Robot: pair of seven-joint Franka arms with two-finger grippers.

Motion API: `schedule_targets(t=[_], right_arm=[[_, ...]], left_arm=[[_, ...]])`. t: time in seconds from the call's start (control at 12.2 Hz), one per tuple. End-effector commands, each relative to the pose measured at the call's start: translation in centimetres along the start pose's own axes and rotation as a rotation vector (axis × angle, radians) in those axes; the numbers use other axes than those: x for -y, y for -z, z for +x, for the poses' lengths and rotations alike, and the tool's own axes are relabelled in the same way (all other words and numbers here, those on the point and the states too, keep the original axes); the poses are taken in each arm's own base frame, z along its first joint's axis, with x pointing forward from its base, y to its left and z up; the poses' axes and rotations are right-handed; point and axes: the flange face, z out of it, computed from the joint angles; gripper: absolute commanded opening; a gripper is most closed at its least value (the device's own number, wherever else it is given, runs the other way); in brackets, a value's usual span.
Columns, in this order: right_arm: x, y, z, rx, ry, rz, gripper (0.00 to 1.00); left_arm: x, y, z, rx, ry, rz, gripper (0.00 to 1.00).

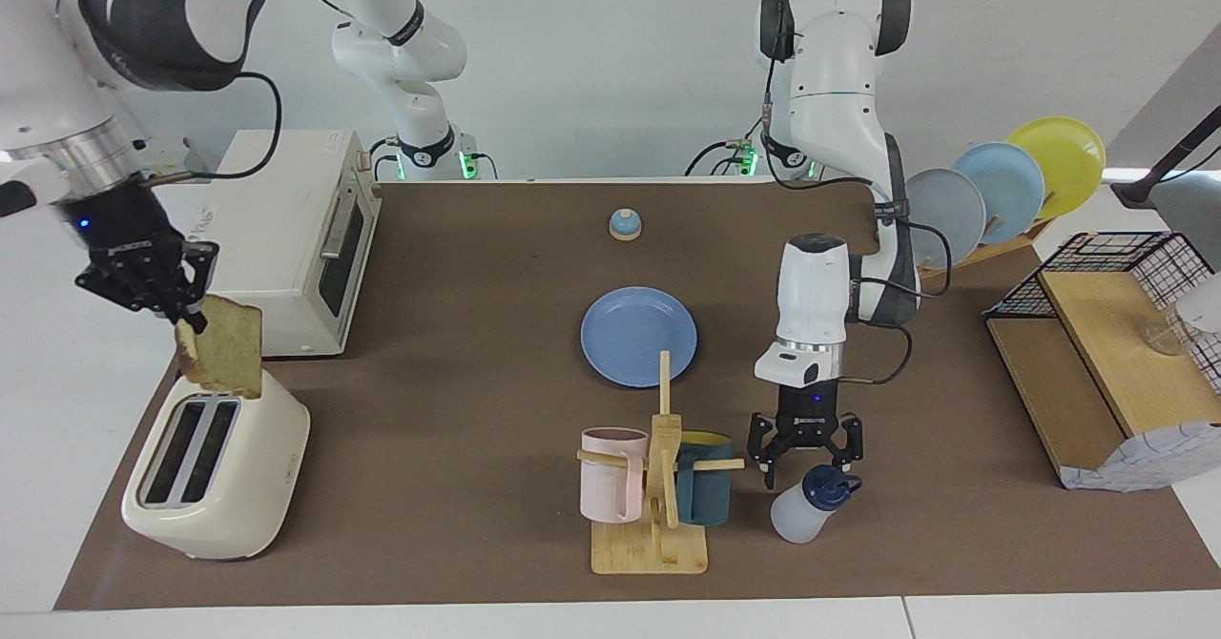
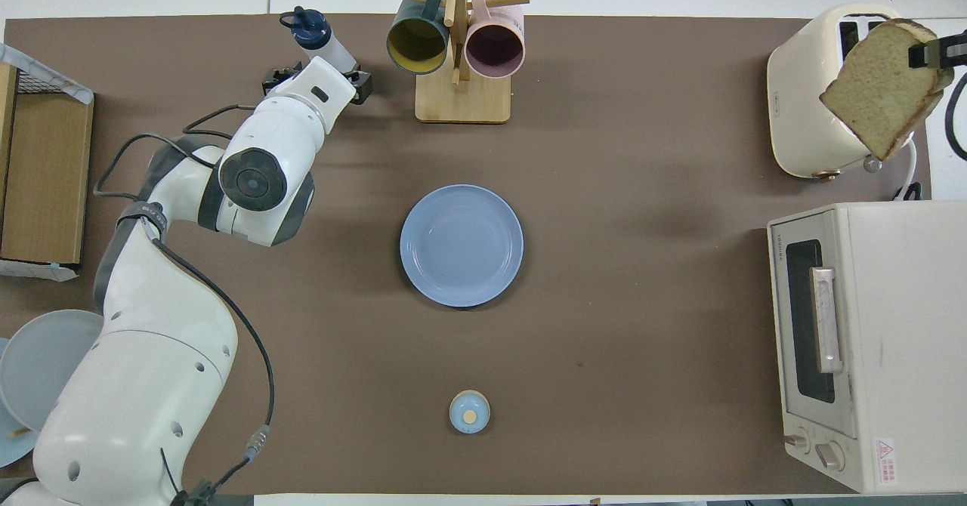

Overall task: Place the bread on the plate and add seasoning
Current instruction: 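Carry the bread onto the blue plate while the left gripper grasps the bottle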

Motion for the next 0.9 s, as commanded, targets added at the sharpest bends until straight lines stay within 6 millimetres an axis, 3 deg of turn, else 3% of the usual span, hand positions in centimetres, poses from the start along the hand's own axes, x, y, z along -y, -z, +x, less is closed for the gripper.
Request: schedule_targets(t=[0.0,0.16,0.33,0.41,0.65,0.73,0.82], right_arm=[[3.9,0.2,-0.6,0.094,0.001,0.022,0.00],[13.1,-1.3,-0.9,0.158,-0.021,0.054,0.00],[21.8,-3.1,-1.2,0.109,-0.232,0.070,0.00],[24.8,-4.7,-1.5,0.085,-0.237,0.085,0.00],[28.3,-10.6,-2.1,0.045,-0.303,0.203,0.00],[30.9,-13.4,-2.7,0.017,-0.318,0.216,0.00],[33.5,-16.4,-2.9,-0.010,-0.361,0.222,0.00]], left_arm=[[0.7,-1.0,0.7,0.008,-0.019,0.013,1.00],[0.5,-1.9,1.5,0.008,-0.015,0.020,1.00],[-0.2,-3.7,0.2,0.023,-0.010,0.016,1.00],[0.0,-4.2,0.9,0.011,-0.011,0.019,1.00],[0.9,-4.4,1.5,0.012,0.027,-0.007,1.00],[0.5,-4.4,1.5,0.012,0.024,-0.011,0.97],[0.3,-4.3,1.4,0.013,0.024,-0.013,0.56]])
